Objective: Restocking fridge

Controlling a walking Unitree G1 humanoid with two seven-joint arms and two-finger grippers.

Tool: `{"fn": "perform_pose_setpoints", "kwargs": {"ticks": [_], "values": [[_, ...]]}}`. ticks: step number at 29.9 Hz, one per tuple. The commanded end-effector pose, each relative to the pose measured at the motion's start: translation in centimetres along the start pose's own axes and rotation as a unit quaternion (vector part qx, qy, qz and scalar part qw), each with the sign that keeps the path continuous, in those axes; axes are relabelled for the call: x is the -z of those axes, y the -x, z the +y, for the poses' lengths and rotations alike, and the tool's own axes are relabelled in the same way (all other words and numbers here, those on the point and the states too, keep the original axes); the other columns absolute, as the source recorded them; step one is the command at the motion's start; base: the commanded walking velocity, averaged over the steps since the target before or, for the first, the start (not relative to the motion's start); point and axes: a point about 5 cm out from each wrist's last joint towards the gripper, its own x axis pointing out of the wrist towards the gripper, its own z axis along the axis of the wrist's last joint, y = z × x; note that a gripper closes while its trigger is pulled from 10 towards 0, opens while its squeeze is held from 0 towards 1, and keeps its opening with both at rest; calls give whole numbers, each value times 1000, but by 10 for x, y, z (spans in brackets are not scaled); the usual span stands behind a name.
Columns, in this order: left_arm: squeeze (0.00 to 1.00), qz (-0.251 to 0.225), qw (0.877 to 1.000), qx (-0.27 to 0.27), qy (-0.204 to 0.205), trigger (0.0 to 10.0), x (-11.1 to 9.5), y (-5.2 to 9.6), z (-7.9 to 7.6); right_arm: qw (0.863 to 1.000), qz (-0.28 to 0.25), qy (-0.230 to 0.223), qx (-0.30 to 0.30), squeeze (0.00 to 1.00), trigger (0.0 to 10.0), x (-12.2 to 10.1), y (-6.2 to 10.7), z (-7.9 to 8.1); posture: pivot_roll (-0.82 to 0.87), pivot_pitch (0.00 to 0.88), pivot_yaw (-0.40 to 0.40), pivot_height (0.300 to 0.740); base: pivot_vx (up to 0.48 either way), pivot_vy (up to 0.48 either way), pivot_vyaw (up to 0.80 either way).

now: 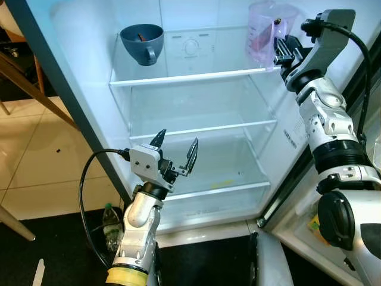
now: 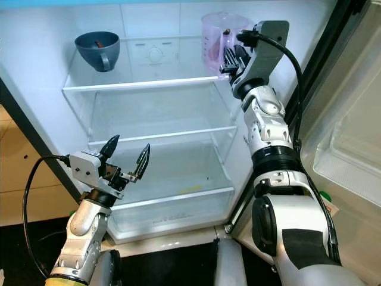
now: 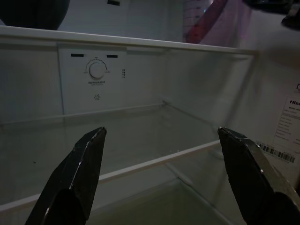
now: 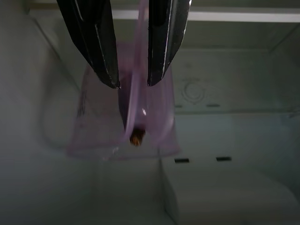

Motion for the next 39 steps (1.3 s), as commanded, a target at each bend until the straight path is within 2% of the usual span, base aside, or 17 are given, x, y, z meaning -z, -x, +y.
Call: {"fn": "perform_pose_setpoints", "kwargs": {"ticks": [1,12,15,18,21,22,25,26,29,32,35,37,39], "values": [[0,9,1000,2,-9,10000,-1,5,3,1000,-6,-1,0,0,10000,-3,-3,3,76,238,-9,477,0,0,0],[0,9,1000,-7,-10,10000,-8,11,0,1000,-15,3,1,0,10000,-8,-11,11,100,263,-19,477,0,0,0],[0,8,1000,-9,-11,10000,-10,8,2,999,-38,-16,3,0,10000,-18,-13,10,98,250,-19,477,0,0,0],[0,8,1000,-8,-11,10000,-10,5,3,998,-44,-35,1,0,10000,-19,-12,7,91,235,-19,477,0,0,0],[0,12,1000,-4,-5,10000,-7,2,3,997,-30,-68,-15,0,10000,-6,-4,2,75,210,-18,477,0,0,0],[0,12,1000,-4,-5,10000,-7,2,3,997,-30,-68,-15,0,10000,-6,-4,2,75,210,-18,477,0,0,0],[0,23,1000,-1,6,10000,1,1,3,996,0,-76,-38,0,10000,16,9,1,62,187,-17,477,0,0,0],[0,34,999,0,12,10000,7,2,3,996,17,-76,-53,0,10000,29,18,1,51,169,-11,477,0,0,0],[0,39,999,1,14,10000,10,3,4,995,22,-76,-58,0,10000,34,22,1,51,169,-11,477,0,0,0],[0,72,997,3,17,10000,26,10,6,990,36,-93,-102,0,10000,49,40,1,44,142,-3,477,0,0,0],[0,79,997,2,17,10000,29,12,7,988,39,-96,-111,0,10000,52,44,1,44,142,-3,477,0,0,0],[0,112,993,-4,25,10000,45,21,12,982,52,-109,-145,0,10000,64,56,7,37,118,4,482,0,0,0],[0,123,992,-7,29,10000,51,24,14,980,59,-113,-155,0,10000,69,61,10,36,115,6,487,0,0,0]]}}
